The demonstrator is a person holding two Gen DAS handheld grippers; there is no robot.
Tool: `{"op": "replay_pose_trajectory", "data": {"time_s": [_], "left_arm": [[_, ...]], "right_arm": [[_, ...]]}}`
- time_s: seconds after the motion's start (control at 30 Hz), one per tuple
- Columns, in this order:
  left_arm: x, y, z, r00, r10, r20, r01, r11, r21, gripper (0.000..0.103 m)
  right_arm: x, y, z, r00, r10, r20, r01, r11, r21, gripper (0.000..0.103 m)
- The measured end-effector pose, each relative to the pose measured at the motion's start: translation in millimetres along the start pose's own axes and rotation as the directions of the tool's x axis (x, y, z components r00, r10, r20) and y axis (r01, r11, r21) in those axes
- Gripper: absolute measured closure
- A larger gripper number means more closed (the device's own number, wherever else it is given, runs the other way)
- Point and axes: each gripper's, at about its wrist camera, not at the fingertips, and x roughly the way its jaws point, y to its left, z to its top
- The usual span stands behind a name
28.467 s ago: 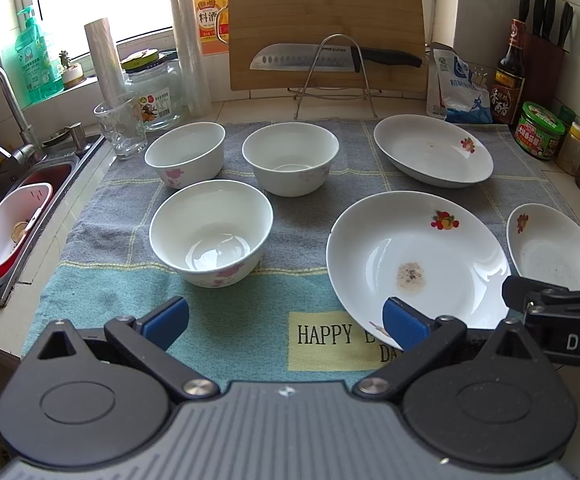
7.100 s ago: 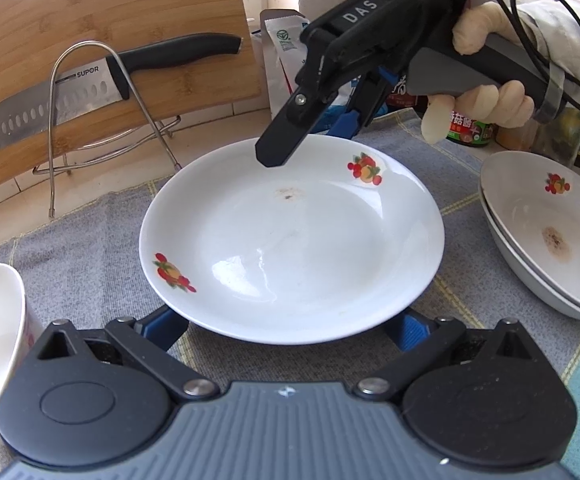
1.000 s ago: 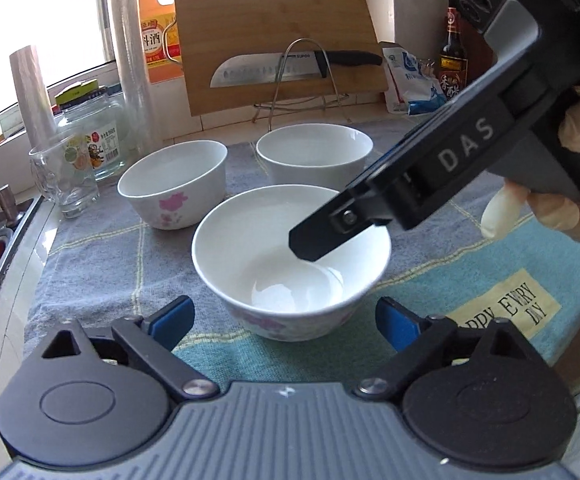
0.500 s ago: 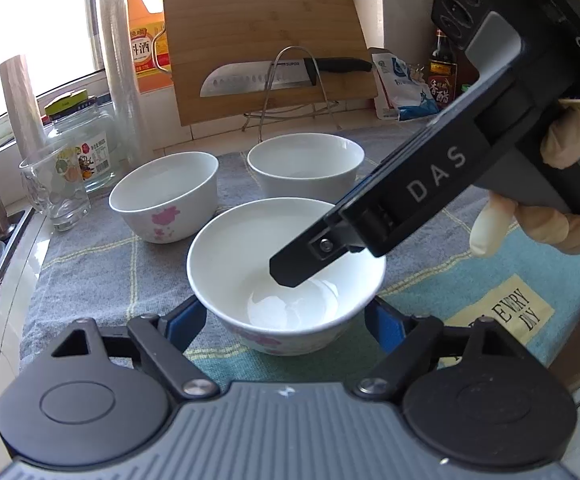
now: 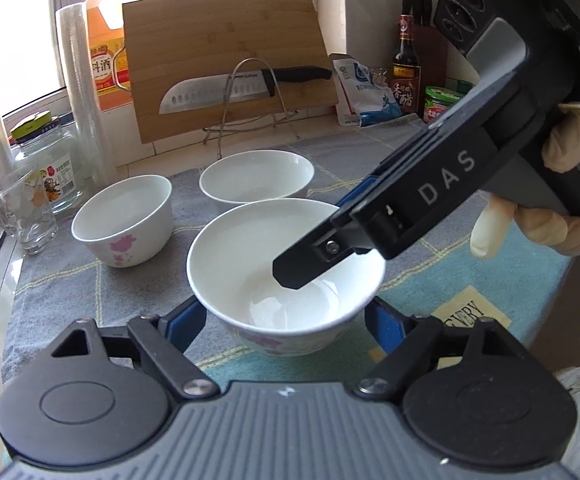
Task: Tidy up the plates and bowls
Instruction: 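Lift the white bowl off the towel with the right gripper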
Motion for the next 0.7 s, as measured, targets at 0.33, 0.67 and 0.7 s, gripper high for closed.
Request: {"op": "replay_pose_trajectory", "data": {"time_s": [0.33,0.67,0.7], "left_arm": [[17.7,-35.0,15.9,0.993,-0.120,-0.005,0.120,0.991,0.060,0.017],[34.4,-64.3,24.1,0.982,-0.188,-0.031,0.190,0.976,0.103,0.017],[36.1,-65.1,24.5,0.980,-0.194,-0.036,0.196,0.975,0.103,0.017]], "right_arm": [[-35.1,-24.4,-28.3,0.995,-0.095,0.008,0.095,0.993,0.074,0.027],[-55.6,-45.5,-52.2,0.989,-0.150,0.007,0.147,0.980,0.132,0.027],[-56.8,-46.7,-53.2,0.988,-0.151,0.009,0.149,0.980,0.135,0.027]]}}
